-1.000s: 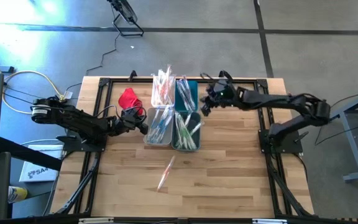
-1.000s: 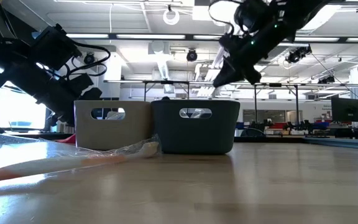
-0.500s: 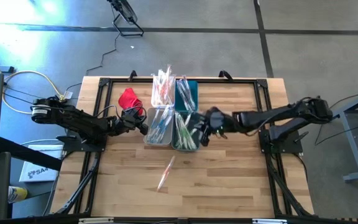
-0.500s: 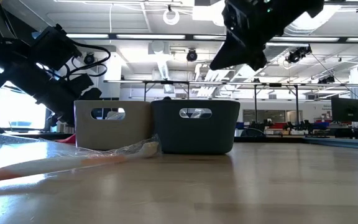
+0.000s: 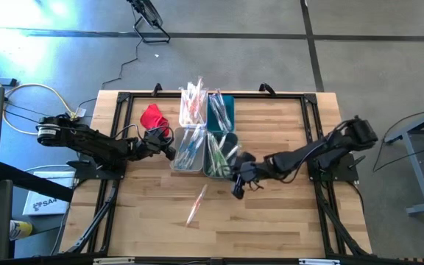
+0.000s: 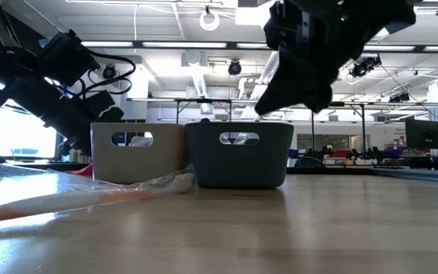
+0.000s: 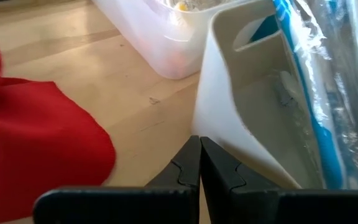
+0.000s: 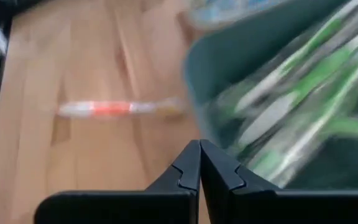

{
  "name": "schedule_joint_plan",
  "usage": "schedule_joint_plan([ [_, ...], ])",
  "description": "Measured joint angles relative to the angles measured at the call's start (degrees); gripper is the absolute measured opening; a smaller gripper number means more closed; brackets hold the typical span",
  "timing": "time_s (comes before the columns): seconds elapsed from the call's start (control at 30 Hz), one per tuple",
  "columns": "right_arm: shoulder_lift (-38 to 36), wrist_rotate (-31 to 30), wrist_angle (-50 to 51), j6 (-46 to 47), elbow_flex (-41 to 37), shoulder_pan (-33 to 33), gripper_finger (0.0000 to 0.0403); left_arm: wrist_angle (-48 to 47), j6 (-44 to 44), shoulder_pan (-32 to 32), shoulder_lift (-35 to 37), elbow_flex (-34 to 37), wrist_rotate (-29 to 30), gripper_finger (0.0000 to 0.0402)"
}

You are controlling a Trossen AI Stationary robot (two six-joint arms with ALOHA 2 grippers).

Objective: Pick & Place Toothbrushes
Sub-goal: Adjust the bins

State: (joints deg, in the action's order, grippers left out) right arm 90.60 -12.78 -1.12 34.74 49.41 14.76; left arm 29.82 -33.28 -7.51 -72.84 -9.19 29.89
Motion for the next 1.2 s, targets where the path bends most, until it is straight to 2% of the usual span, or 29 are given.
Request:
schedule_joint_plan([
  [0.13, 3.9, 2.9, -5.2, 0.5, 0.0, 1.8, 0.0002, 0.1, 0.0, 0.0, 0.0, 0.0, -1.4, 0.0003],
  [0.37, 8.5, 2.2, -9.7, 4.8, -0.1, 3.7, 0.0002, 0.0, -0.1, 0.0, 0.0, 0.0, -4.0, 0.0003],
  [0.7, 14.7, -4.6, -14.3, 7.7, 0.0, 4.9, 0.0002, -0.5, -0.3, 0.0, 0.0, 0.0, -5.2, 0.0003],
  [0.9, 14.9, -10.7, -15.0, 7.0, -0.1, 4.7, 0.0002, -0.9, -0.3, 0.0, 0.0, 0.0, -6.9, 0.0003],
  [1.2, 14.9, -10.7, -15.9, 5.2, 0.0, 3.2, 0.0002, -0.9, -0.3, 0.0, 0.0, 0.0, -7.0, 0.0003],
])
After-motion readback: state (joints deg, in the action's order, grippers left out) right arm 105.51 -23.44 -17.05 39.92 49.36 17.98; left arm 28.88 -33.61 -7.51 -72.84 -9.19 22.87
